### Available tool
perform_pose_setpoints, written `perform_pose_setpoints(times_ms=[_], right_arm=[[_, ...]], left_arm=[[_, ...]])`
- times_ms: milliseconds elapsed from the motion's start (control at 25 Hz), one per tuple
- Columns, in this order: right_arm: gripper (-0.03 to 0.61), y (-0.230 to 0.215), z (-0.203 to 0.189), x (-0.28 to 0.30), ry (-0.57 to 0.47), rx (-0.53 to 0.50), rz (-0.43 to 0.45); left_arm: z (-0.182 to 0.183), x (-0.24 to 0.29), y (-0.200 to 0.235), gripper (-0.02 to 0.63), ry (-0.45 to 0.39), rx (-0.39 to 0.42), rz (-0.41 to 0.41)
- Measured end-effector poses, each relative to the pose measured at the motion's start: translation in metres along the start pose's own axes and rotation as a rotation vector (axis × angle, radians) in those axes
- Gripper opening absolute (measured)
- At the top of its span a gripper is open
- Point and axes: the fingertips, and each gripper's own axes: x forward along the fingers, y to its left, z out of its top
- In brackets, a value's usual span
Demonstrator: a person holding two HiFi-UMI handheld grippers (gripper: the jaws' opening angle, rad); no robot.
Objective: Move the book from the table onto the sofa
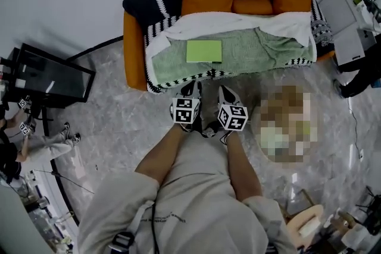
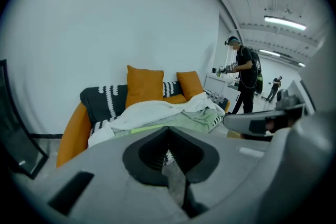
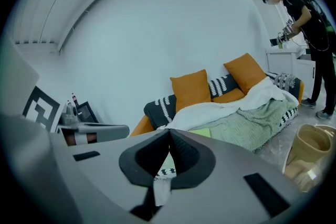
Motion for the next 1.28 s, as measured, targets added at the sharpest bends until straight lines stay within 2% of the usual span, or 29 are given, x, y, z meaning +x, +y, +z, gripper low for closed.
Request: perform_pose_setpoints(times_ms=[200,360,560,800,1080,1280], right_arm=[[0.006,-0.013,0.003,-0.007,-0.01,0.007,-0.016],[0.006,-0.013,-0.004,-0.013,0.01,-0.001,-0.017],[0.007,-0.016,-0.005,-0.012,0.021,-0.009,0.001],[0.006,-0.023,-0.008,-0.016,0.035,-0.022,-0.001],[0.006,-0.015,-0.013,-0.011,0.076,-0.106,0.013],[0.006,-0.015,-0.013,-0.011,0.081,-0.109,0.023]], left_arm=[[-0.012,0.002,0.003,0.011,0.032,-0.057,0.012],[-0.009,0.002,-0.005,0.011,0.038,-0.056,-0.001],[-0.023,0.007,-0.014,0.011,0.086,-0.005,-0.019],[-0.023,0.005,-0.01,0.011,0.075,-0.061,0.009],[-0.029,0.003,-0.002,0.011,0.09,-0.067,0.026],[-0.036,0.0,0.001,0.011,0.101,-0.087,0.036]])
